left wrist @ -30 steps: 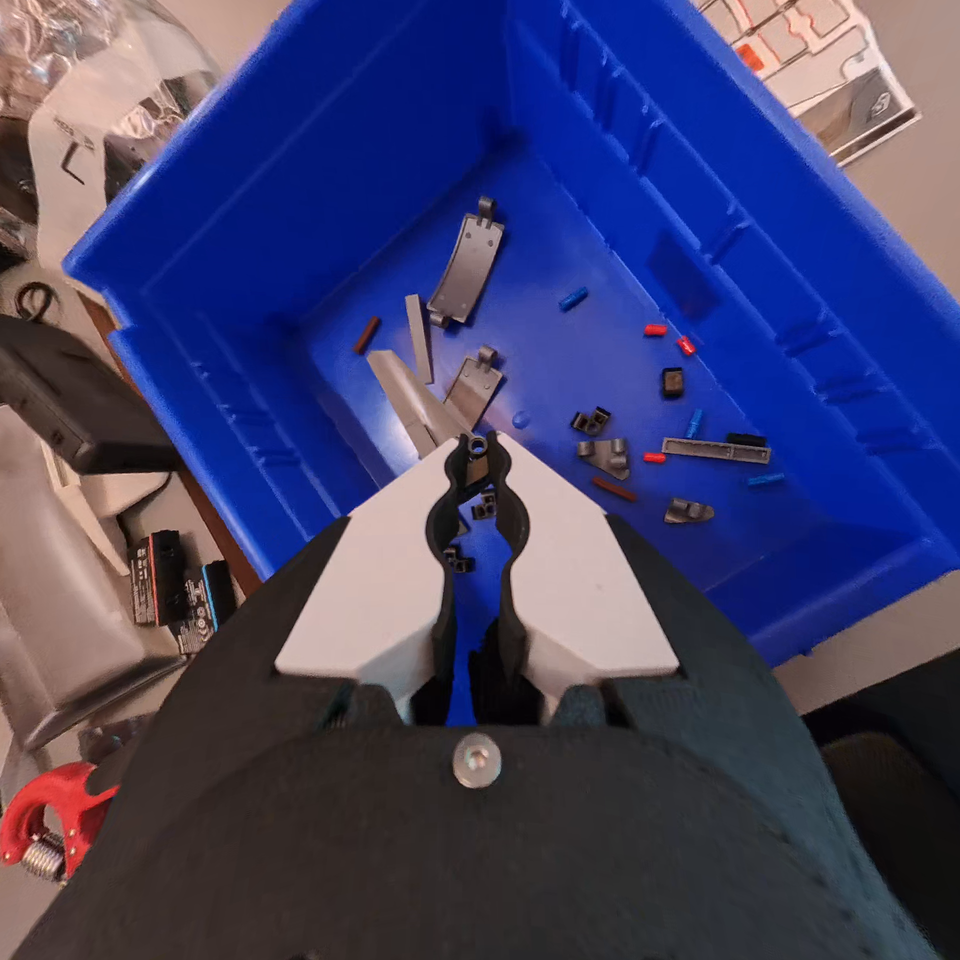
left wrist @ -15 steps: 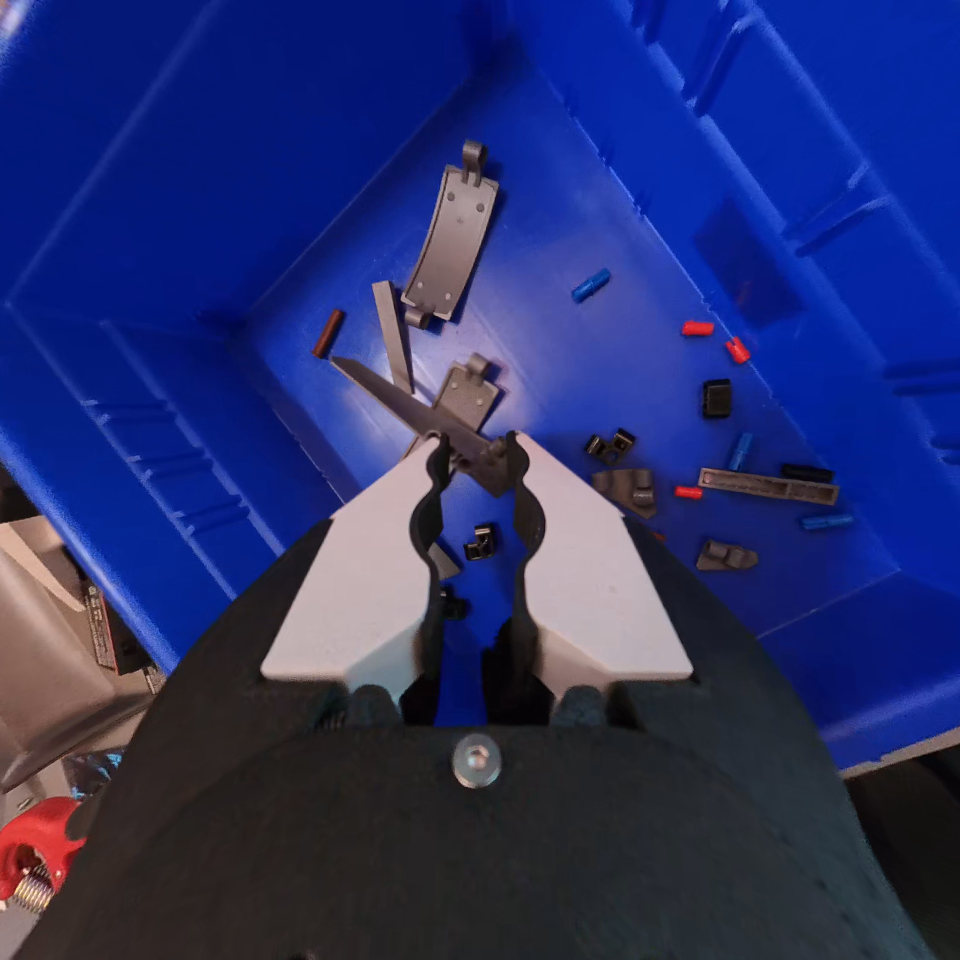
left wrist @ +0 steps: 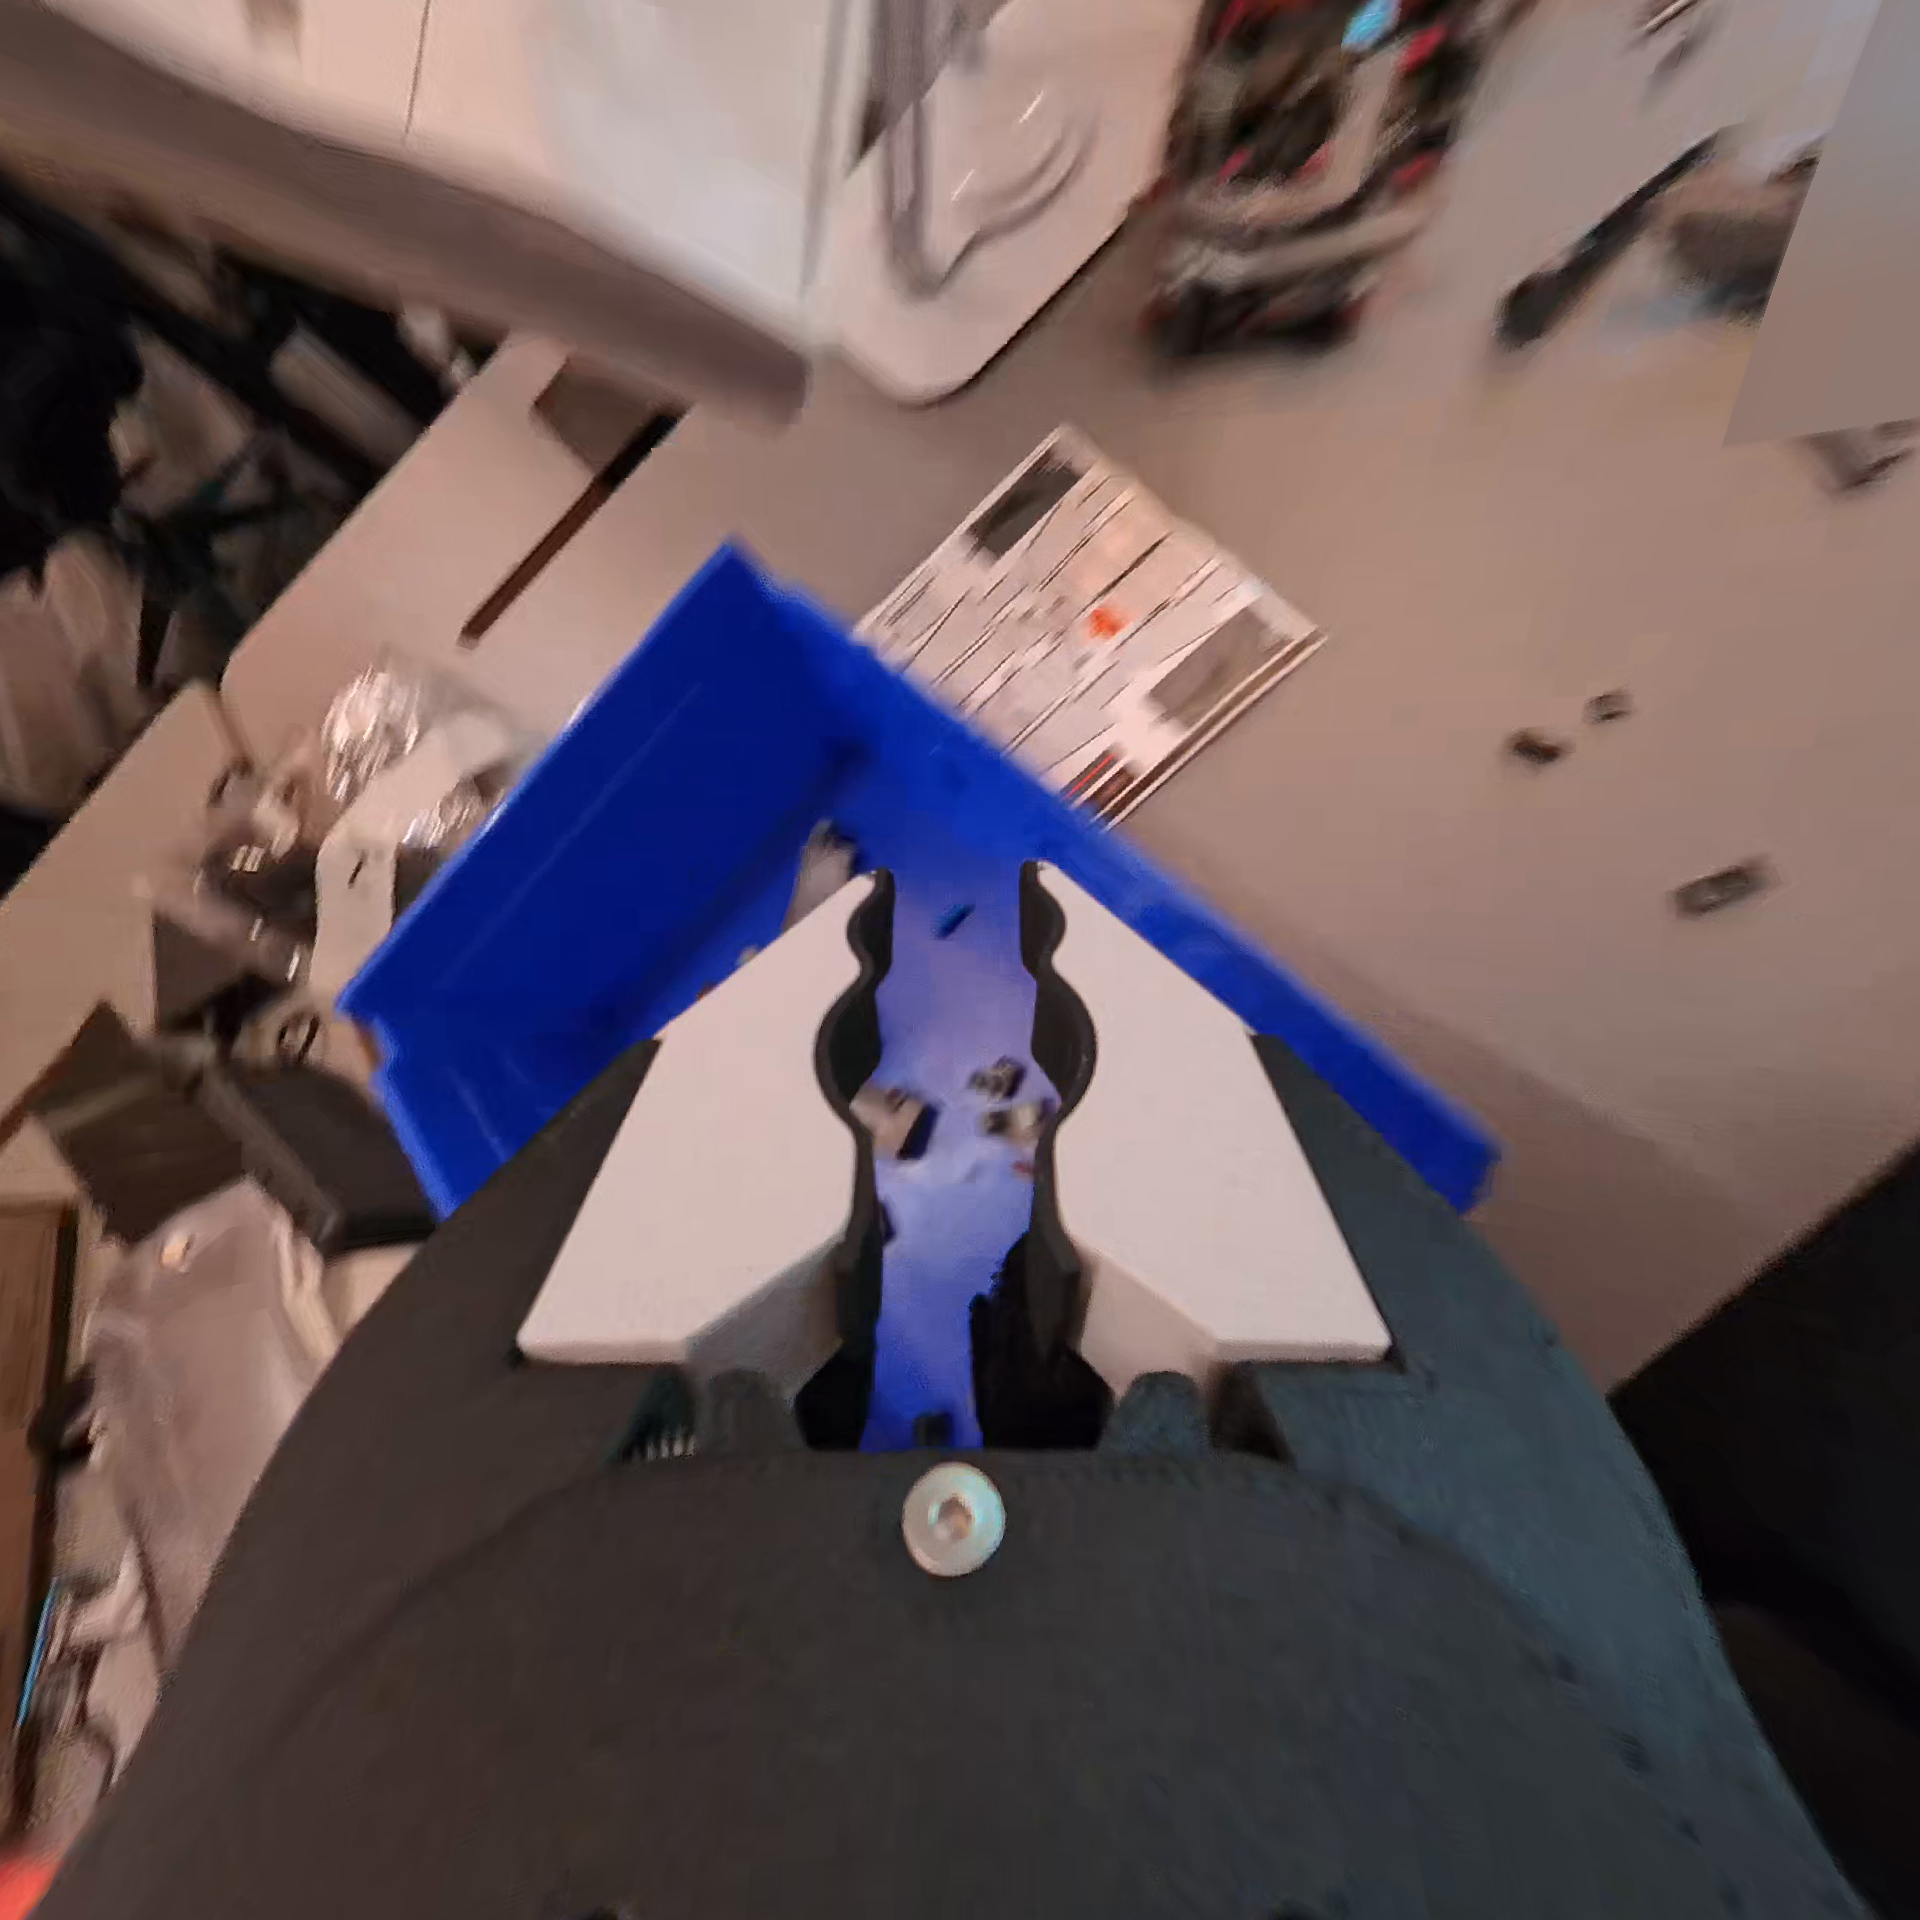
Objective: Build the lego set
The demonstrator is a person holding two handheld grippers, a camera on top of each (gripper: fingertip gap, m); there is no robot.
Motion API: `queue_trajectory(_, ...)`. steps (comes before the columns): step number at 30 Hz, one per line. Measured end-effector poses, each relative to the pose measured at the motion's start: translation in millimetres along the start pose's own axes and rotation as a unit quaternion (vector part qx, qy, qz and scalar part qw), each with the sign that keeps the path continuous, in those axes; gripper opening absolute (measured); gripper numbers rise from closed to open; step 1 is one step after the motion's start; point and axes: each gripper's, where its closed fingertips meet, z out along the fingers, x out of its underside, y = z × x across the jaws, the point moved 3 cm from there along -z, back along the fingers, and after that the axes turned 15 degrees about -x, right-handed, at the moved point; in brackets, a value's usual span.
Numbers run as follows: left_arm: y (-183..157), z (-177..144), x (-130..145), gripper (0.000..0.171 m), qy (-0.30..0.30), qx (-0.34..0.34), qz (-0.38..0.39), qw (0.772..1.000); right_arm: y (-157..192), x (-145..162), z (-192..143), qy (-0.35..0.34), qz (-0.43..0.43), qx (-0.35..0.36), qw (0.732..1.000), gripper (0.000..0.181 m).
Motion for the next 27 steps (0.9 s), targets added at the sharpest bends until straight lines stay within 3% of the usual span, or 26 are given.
queue_trajectory(3,-51,-30,-36,0.018,-0.097,0.095,0.041,0.990,2,-1,-1,-0.005,-0.004,-0.004,1.000,0.029)
queue_trajectory(5,-88,-42,-47,0.018,-0.121,0.155,0.069,0.978,2,-2,-1,-0.008,-0.006,-0.006,1.000,0.029)
queue_trajectory(8,-138,-38,-43,0.022,-0.098,0.213,0.103,0.967,3,-2,-2,-0.011,-0.006,-0.008,1.000,0.029)
queue_trajectory(13,-194,-15,-17,0.026,-0.031,0.250,0.140,0.958,6,-4,-3,-0.018,-0.012,-0.015,1.000,0.029)
queue_trajectory(21,-221,22,34,0.027,0.092,0.213,0.185,0.955,12,-6,-6,-0.031,-0.027,-0.031,0.999,0.029)
queue_trajectory(27,-203,33,-3,0.030,0.049,0.180,0.061,0.981,16,-7,-8,-0.037,-0.035,-0.041,0.998,0.029)
